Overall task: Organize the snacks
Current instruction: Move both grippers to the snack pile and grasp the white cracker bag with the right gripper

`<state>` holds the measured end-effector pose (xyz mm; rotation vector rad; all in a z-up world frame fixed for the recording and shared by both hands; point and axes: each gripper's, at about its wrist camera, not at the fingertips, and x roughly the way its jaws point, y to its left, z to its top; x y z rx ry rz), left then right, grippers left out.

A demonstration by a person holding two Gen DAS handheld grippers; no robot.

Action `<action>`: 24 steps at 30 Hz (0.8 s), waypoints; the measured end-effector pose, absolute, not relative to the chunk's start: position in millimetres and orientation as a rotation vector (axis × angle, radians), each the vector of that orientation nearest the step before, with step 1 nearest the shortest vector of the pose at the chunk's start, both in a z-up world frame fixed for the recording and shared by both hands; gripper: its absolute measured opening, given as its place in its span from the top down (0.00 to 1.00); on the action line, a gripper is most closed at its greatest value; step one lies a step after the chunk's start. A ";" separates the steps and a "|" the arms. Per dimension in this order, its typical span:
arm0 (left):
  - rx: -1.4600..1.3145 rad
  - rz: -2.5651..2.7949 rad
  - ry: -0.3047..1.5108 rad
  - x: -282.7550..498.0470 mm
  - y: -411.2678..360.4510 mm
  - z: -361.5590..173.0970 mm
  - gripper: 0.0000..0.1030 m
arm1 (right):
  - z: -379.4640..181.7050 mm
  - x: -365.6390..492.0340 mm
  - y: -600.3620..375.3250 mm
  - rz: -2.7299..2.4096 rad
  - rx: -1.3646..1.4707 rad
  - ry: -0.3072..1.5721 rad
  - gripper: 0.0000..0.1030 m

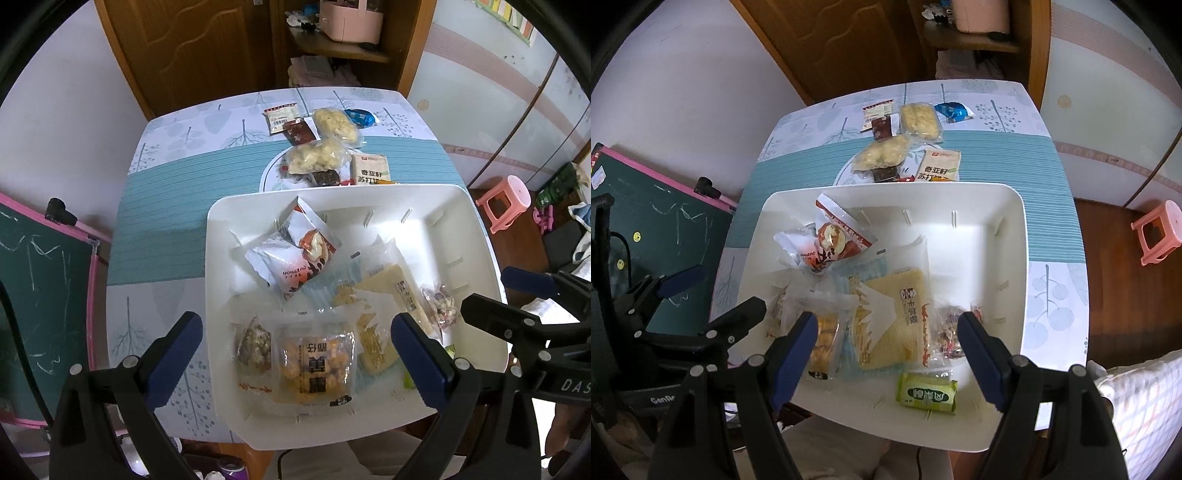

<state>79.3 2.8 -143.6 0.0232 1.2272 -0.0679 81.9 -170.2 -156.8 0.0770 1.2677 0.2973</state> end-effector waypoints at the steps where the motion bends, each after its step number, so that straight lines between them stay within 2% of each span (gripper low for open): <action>1: 0.020 -0.071 1.228 82.3 3.9 -143.3 0.01 | -157.0 83.6 -170.4 0.294 0.079 1.268 0.24; 17: -0.022 -0.159 1.147 194.4 2.4 -114.4 0.01 | -133.4 164.6 -185.9 0.203 0.139 1.176 0.24; 24: -0.021 -0.160 1.203 270.3 -14.0 -143.5 0.01 | -154.2 234.8 -192.1 0.124 0.168 1.212 0.24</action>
